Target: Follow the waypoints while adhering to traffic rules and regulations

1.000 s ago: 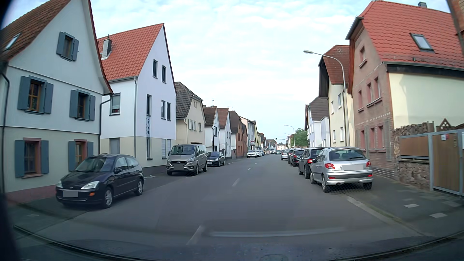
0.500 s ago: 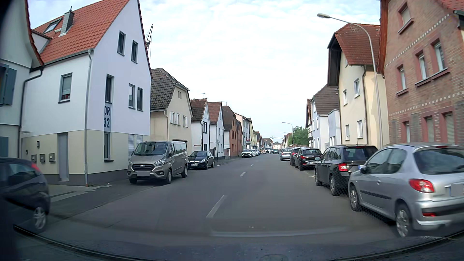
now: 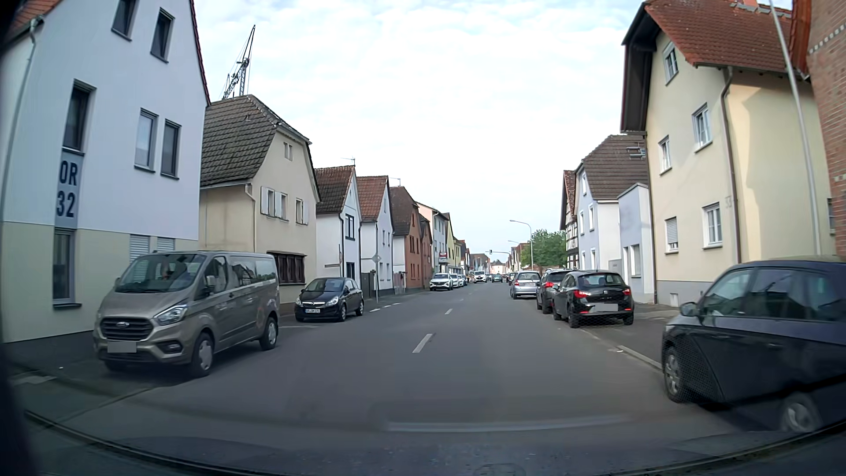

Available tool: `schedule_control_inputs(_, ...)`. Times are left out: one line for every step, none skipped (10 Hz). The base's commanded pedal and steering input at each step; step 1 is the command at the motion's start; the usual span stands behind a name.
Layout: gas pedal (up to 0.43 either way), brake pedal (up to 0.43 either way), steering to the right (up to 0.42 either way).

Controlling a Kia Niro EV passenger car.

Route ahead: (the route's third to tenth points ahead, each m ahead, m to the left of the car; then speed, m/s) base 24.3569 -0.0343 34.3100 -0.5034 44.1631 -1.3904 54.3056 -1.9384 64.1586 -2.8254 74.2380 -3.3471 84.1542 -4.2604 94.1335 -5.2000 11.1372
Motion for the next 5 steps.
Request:
schedule_control_inputs(0.02, 0.0, 0.01)
schedule_control_inputs(0.02, 0.0, 0.009)
schedule_control_inputs(0.0, 0.0, 0.008)
schedule_control_inputs(0.0, 0.0, 0.009)
schedule_control_inputs(0.0, 0.0, 0.008)
